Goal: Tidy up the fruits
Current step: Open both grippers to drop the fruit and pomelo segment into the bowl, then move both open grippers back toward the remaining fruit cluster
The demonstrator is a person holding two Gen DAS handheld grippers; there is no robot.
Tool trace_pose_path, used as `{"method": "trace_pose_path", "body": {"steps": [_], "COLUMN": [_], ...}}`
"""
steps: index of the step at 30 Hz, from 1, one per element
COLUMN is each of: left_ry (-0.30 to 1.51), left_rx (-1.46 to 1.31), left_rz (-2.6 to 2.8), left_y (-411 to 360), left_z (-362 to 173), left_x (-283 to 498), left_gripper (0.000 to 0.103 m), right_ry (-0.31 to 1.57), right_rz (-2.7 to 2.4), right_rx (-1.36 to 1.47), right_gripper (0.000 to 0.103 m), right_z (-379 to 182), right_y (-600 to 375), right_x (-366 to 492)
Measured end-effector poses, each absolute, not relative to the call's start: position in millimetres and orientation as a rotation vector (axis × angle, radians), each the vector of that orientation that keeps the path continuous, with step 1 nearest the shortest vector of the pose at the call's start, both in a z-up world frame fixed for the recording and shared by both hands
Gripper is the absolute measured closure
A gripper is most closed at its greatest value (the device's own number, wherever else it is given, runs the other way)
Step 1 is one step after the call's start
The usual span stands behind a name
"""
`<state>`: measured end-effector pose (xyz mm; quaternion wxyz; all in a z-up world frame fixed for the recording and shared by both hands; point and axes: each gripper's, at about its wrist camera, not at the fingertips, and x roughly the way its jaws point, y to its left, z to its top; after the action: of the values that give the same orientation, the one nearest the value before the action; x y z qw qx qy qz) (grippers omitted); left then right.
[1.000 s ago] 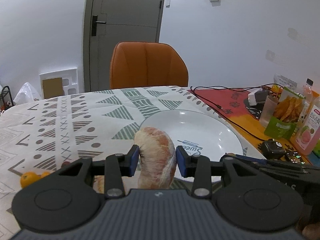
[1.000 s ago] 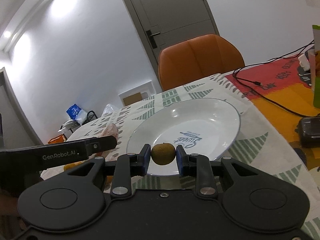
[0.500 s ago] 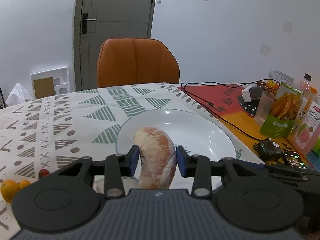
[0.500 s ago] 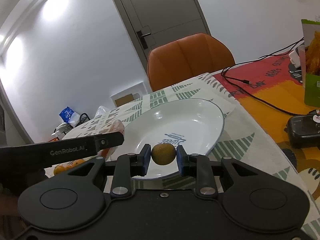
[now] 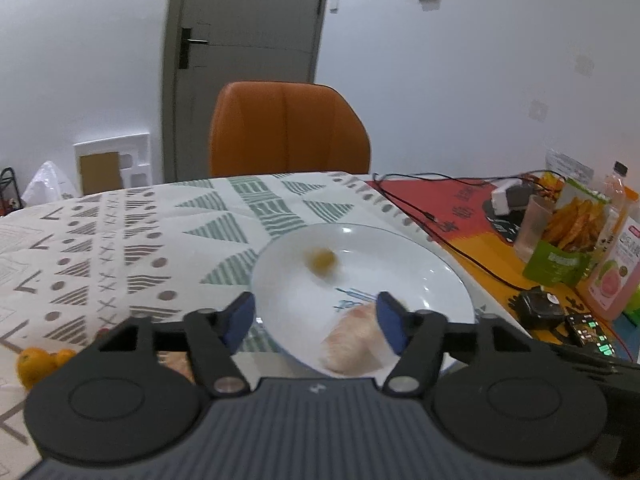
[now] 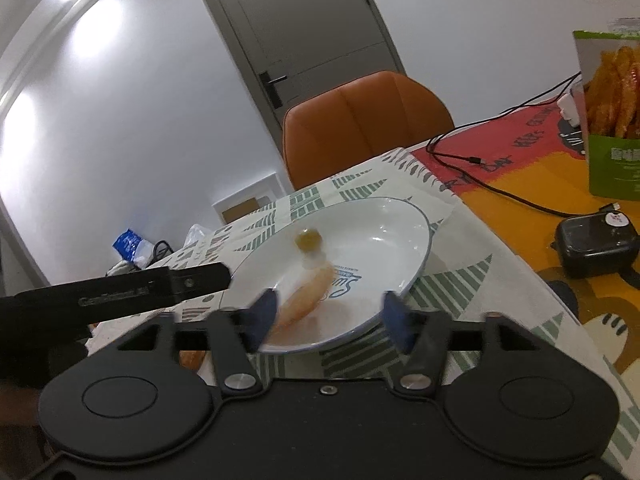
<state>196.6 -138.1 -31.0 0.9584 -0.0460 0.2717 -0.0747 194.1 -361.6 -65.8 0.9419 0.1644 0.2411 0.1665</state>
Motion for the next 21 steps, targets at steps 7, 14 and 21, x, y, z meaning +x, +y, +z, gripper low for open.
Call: {"method": "trace_pose_path", "body": {"steps": [7, 14, 21], "left_ry": [0.525, 0.515, 0.514], "left_rx": [-0.098, -0.124, -0.093], "left_rz": [0.004, 0.04, 0.104], "left_y": [-118, -96, -83], "left_z": [-24, -17, -13], "left_x": [184, 169, 155], "left_gripper": [0.026, 0.025, 0.022], "right_ry": [0.484, 0.476, 0.484], "right_rz": [0.348, 0.332, 0.349], "right_rx": [0.366, 0.342, 0.299], "right_gripper": [0.003, 0.0, 0.0], "right_z": [-63, -59, -58], "right_y": [-360, -348, -337], "right_x": [189, 182, 180]}}
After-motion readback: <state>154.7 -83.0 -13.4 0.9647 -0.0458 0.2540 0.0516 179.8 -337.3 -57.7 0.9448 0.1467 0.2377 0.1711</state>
